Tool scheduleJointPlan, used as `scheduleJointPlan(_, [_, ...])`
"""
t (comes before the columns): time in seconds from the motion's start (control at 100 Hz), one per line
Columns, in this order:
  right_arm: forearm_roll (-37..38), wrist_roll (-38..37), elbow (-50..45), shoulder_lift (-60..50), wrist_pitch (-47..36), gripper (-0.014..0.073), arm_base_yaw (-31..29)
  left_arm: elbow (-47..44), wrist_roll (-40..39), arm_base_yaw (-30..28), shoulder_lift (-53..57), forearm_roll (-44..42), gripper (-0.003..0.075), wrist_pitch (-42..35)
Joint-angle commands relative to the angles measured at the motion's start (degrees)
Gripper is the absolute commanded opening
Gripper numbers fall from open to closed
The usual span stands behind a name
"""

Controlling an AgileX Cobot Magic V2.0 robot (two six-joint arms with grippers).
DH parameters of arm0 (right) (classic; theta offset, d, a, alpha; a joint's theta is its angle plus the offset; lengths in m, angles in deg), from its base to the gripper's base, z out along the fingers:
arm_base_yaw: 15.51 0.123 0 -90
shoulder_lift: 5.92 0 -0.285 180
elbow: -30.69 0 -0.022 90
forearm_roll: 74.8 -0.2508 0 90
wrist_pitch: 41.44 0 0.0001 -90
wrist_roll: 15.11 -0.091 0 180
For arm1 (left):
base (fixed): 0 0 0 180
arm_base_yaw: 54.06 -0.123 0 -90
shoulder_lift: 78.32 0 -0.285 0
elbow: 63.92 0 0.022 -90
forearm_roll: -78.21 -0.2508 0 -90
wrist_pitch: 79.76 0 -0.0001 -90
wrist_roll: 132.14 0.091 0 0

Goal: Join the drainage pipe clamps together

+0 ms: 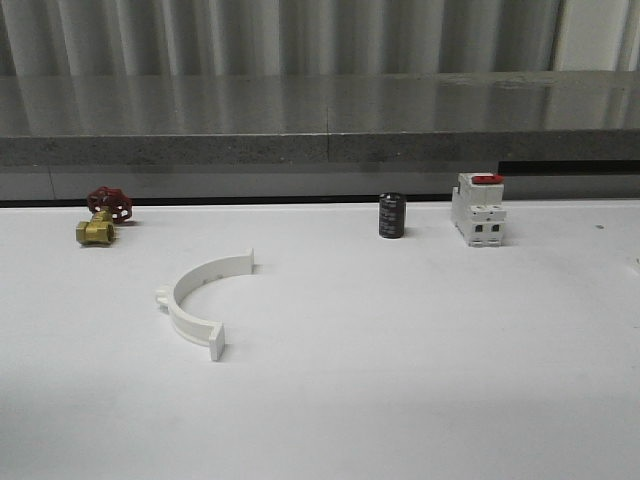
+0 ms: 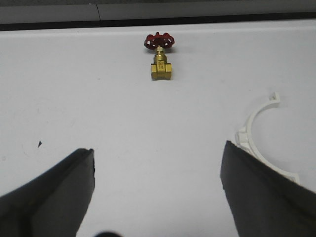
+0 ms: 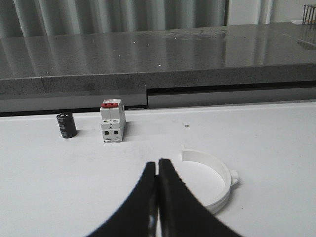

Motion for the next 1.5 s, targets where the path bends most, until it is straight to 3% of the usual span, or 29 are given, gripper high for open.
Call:
scheduleJointPlan(0.0, [0.0, 0.3, 1.0, -1.1, -4.7, -0.0067, 0.1, -2.7, 1.4, -0.3, 6.9, 3.0, 0.0524, -2.8])
scheduleJointPlan(0.38, [0.0, 0.3, 1.0, -1.1, -4.7, -0.0067, 0.1, -15.8, 2.2, -0.3, 28.4, 4.7, 0.0501, 2.3])
scheduleJointPlan(0.52, [0.0, 0.3, 1.0, -1.1, -4.7, -0.0067, 0.1, -17.2, 2.2, -0.3, 33.5, 4.7, 0.0386, 3.0])
scheduleJointPlan(0.85, [0.0, 0.3, 1.0, -1.1, -4.7, -0.0067, 0.1, -17.3, 2.2, -0.3, 36.4, 4.7, -0.0020, 3.0])
scheduleJointPlan(1.26, [0.0, 0.3, 1.2, -1.1, -7.8, -0.0067, 0.1, -17.3, 2.2, -0.3, 36.4, 4.7, -0.0021, 3.3])
scheduleJointPlan(1.49, [-2.1, 0.3, 10.9, 2.3, 1.1, -0.0067, 0.1, -17.3, 2.2, -0.3, 36.4, 4.7, -0.0021, 3.3])
